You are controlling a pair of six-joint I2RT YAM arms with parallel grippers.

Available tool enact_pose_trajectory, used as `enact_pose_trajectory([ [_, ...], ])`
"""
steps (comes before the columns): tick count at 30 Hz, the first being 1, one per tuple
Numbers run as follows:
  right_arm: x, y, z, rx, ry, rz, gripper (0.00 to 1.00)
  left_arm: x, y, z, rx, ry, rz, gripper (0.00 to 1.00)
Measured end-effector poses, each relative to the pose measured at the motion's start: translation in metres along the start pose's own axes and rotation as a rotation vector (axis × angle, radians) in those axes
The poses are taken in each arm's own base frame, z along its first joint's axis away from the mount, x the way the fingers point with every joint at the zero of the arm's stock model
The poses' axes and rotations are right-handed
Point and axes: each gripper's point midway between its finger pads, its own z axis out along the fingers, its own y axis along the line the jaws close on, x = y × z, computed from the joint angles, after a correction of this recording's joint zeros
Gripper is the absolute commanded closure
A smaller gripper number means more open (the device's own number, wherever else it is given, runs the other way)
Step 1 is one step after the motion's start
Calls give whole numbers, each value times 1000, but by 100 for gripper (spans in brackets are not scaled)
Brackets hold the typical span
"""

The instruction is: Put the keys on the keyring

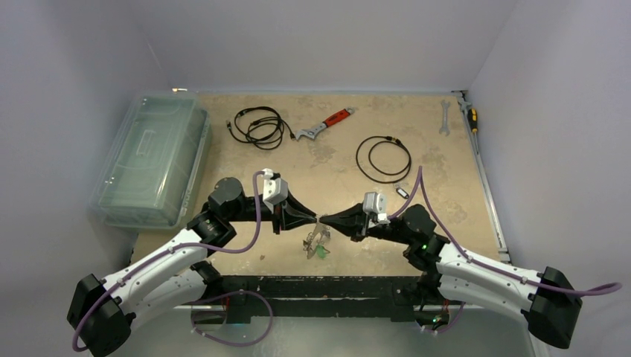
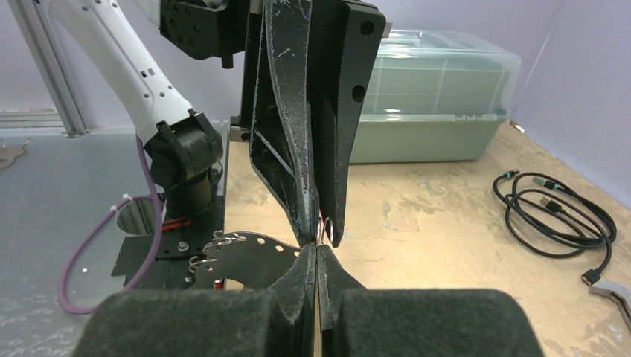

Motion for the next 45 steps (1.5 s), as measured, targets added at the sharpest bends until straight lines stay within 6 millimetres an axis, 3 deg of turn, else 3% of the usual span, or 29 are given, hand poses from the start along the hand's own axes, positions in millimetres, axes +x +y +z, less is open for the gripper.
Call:
enact_pose_trajectory([
  [5,1,0,1,-1,4,6,100,-2,-1,0,6,-8,8,100],
  [15,0,0,2,-3,3,10,100,-1,-2,1,16,-9,11,100],
  [17,1,1,2,-2,8,15,91,1,-2,0,16,-10,13,100],
  [20,0,-2,3,15,9,25,68,0,-3,-2,12,-14,18,100],
  [23,-10,-8,4,51,-9,27,57,-1,-4,-5,-4,-28,31,100],
  [27,-26,-22,2,137,-39,30,49,-3,-6,-10,-25,-49,51,100],
  [32,-39,-53,-8,346,-58,109,47,-10,-6,-16,-56,-83,90,100],
  [34,-41,-66,-14,435,-57,139,48,-13,-6,-18,-65,-94,106,100],
  [37,-41,-88,-26,591,-39,199,57,-20,-6,-21,-83,-115,133,100],
  [39,-40,-94,-28,637,-14,224,53,-24,-7,-23,-93,-129,148,100],
  [41,-40,-89,-22,594,16,223,49,-29,-7,-25,-102,-142,166,100],
  [45,-27,-59,-6,386,89,171,47,-31,-6,-27,-114,-149,183,100],
])
